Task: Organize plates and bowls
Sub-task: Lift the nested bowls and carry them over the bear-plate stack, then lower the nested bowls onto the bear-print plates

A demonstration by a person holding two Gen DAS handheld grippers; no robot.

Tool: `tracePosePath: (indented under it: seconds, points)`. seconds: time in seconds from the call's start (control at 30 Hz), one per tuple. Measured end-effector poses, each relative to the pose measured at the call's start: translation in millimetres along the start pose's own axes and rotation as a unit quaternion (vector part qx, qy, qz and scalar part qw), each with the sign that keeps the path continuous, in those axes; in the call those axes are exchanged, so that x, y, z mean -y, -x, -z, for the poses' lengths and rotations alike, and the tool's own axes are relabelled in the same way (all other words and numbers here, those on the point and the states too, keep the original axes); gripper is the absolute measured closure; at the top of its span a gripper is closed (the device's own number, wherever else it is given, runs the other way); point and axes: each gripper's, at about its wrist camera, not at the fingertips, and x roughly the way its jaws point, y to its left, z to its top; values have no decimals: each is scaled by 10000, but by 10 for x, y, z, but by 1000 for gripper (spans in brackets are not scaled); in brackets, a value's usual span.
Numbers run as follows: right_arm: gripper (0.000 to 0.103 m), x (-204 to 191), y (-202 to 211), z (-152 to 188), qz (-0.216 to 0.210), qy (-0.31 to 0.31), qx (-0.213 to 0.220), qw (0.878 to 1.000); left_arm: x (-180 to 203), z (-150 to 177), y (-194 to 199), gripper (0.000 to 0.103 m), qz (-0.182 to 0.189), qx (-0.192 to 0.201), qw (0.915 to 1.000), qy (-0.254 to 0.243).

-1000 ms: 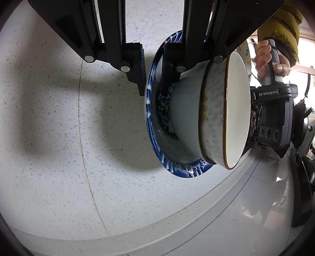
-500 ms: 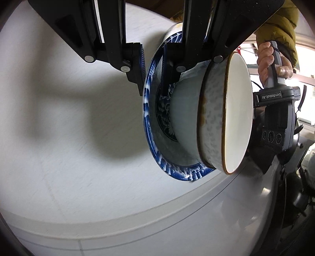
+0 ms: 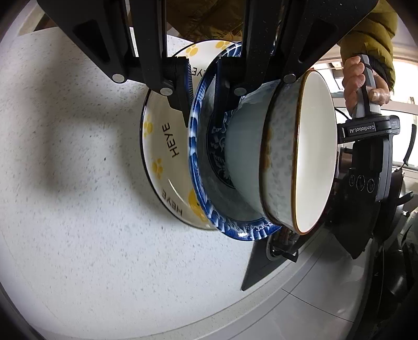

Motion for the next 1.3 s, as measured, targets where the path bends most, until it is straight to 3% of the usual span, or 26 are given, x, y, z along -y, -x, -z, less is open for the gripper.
tracePosePath:
  seconds: [0.7, 1.2, 1.3]
  points:
    - [88, 74, 14, 25, 195, 172, 58, 9996, -21, -55, -189, 91, 23, -11, 10000, 40]
    - [88, -33, 239, 160, 348, 345, 370, 9981, 260, 94, 15, 89, -589, 370, 9967, -413]
    - [82, -56, 310, 212, 474, 365, 530, 9968, 262, 150, 88, 89, -607, 502, 9959, -436]
